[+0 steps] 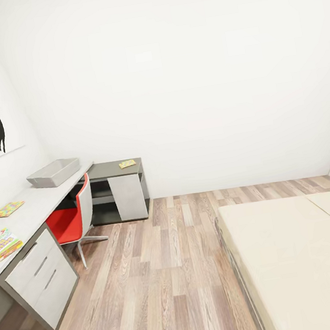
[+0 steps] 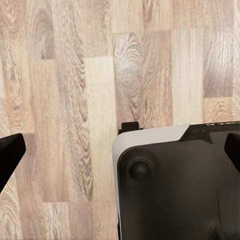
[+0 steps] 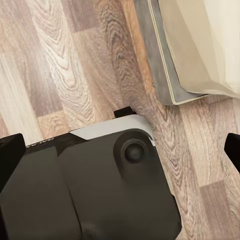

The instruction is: Put all the toys in the child's room - the three board games (two on the bed and one on the table), the two jigsaw puzzles on the table, and the tennis ball on the table - inside the toy box on the table in the child's room.

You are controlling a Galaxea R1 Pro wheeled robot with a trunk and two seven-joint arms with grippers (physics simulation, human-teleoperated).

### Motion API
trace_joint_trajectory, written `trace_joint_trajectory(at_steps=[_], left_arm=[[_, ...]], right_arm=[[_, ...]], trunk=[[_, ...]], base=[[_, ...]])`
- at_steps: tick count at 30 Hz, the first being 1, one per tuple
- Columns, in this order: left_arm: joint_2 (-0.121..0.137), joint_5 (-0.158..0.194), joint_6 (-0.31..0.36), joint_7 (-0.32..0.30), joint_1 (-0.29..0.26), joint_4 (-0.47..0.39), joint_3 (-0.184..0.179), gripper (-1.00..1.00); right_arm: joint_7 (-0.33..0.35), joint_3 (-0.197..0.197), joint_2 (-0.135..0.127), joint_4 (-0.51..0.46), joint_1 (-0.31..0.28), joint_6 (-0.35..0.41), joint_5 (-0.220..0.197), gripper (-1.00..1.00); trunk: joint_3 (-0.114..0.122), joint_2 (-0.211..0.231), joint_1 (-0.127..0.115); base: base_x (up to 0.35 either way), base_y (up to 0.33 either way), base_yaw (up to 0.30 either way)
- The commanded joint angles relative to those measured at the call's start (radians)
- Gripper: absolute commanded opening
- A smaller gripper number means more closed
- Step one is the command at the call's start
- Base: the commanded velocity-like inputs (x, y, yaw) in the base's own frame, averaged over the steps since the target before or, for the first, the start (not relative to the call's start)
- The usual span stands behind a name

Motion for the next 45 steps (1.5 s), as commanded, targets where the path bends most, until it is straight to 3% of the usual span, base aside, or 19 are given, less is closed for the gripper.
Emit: trace_joint_trajectory(at_steps=[1, 13, 45], left_arm=[[0.000, -0.011, -0.005, 0.004, -0.001, 0.002, 0.007, 1.00], [0.000, -0.011, -0.005, 0.004, -0.001, 0.002, 0.007, 1.00], [0.000, -0.011, -0.005, 0.001, 0.001, 0.002, 0.007, 1.00]], right_arm=[[-0.004, 0.008, 0.000, 0.000, -0.001, -0.003, -0.009, 1.00], [-0.004, 0.008, 0.000, 0.000, -0.001, -0.003, -0.009, 1.00], [-0.004, 0.008, 0.000, 0.000, -0.001, -0.003, -0.009, 1.00]], trunk=[[-0.002, -0.002, 0.001], [-0.002, -0.002, 0.001], [-0.002, -0.002, 0.001]], base=[[0.000, 0.000, -0.133], [0.000, 0.000, -0.172], [-0.024, -0.022, -0.005]])
